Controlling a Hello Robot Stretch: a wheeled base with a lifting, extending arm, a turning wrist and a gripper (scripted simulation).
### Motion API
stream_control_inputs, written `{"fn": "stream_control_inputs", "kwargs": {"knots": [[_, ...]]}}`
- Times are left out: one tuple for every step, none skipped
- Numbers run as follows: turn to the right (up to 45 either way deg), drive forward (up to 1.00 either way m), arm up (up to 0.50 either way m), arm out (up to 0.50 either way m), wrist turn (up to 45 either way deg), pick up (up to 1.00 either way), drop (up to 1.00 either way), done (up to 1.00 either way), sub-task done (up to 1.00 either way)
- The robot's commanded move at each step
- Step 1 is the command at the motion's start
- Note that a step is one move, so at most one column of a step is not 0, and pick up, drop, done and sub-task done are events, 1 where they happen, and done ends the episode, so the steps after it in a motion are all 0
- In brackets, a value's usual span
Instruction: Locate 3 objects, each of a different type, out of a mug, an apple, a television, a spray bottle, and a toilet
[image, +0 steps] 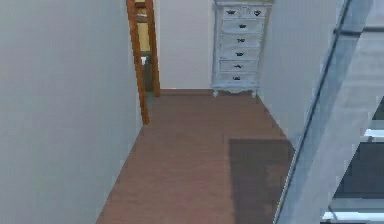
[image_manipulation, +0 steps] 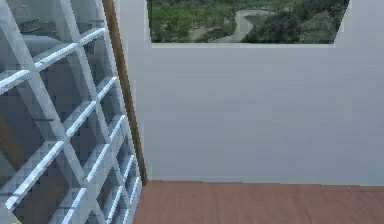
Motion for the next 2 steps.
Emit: {"fn": "stream_control_inputs", "kwargs": {"knots": [[-9.0, 0.0, 0.0, 0.0, 0.0, 0.0, 0.0, 0.0, 0.0], [0.0, 1.0, 0.0, 0.0, 0.0, 0.0, 0.0, 0.0, 0.0]]}}
